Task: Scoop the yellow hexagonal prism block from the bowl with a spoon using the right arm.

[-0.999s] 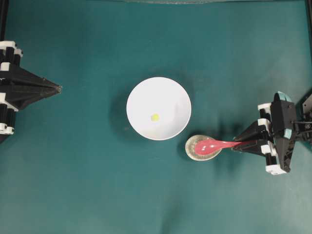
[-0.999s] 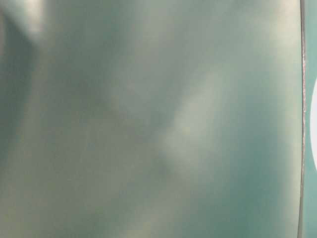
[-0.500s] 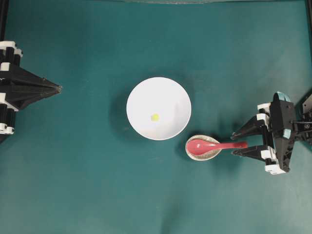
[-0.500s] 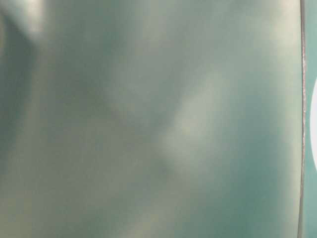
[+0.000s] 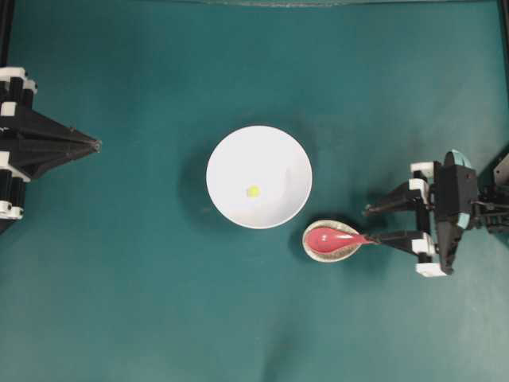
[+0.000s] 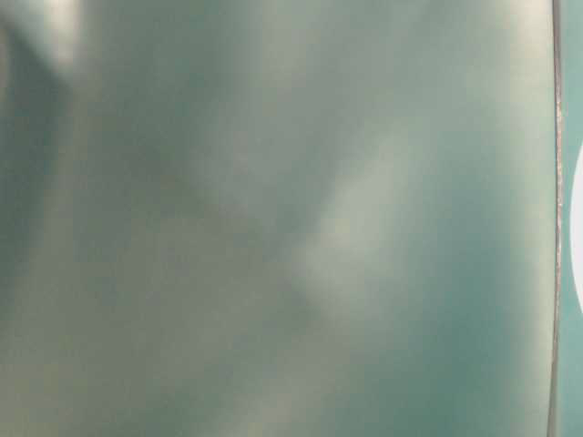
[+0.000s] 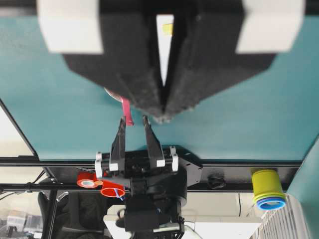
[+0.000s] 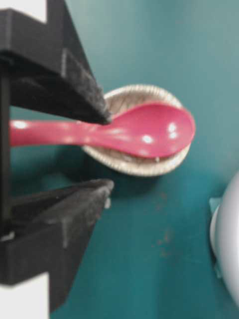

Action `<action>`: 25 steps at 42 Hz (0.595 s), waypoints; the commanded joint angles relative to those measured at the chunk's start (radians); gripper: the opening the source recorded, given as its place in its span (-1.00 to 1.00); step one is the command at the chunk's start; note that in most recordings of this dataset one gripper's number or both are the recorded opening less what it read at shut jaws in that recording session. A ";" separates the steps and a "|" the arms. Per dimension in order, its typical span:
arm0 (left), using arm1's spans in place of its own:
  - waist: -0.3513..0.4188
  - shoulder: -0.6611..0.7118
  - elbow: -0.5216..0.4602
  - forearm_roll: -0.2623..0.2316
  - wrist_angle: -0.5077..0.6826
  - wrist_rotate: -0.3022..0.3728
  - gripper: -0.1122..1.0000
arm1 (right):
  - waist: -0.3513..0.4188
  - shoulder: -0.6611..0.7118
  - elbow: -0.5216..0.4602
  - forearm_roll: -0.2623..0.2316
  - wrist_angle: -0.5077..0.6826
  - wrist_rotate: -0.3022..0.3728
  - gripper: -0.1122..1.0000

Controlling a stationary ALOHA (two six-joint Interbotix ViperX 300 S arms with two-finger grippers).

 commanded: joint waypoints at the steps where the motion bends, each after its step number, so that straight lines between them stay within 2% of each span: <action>1: 0.000 0.012 -0.020 0.000 -0.005 -0.002 -0.79 | 0.023 0.069 -0.018 0.002 -0.097 0.005 0.17; 6: 0.000 0.012 -0.018 0.002 -0.005 -0.002 -0.79 | 0.067 0.153 -0.020 0.003 -0.221 0.011 0.17; 12: 0.000 0.015 -0.018 0.000 -0.005 -0.002 -0.79 | 0.107 0.210 -0.006 0.020 -0.318 0.046 0.17; 18: 0.000 0.015 -0.018 0.002 -0.005 -0.002 -0.79 | 0.121 0.241 0.015 0.026 -0.373 0.080 0.17; 25: 0.000 0.017 -0.017 0.000 -0.005 -0.002 -0.79 | 0.124 0.267 0.017 0.028 -0.383 0.092 0.17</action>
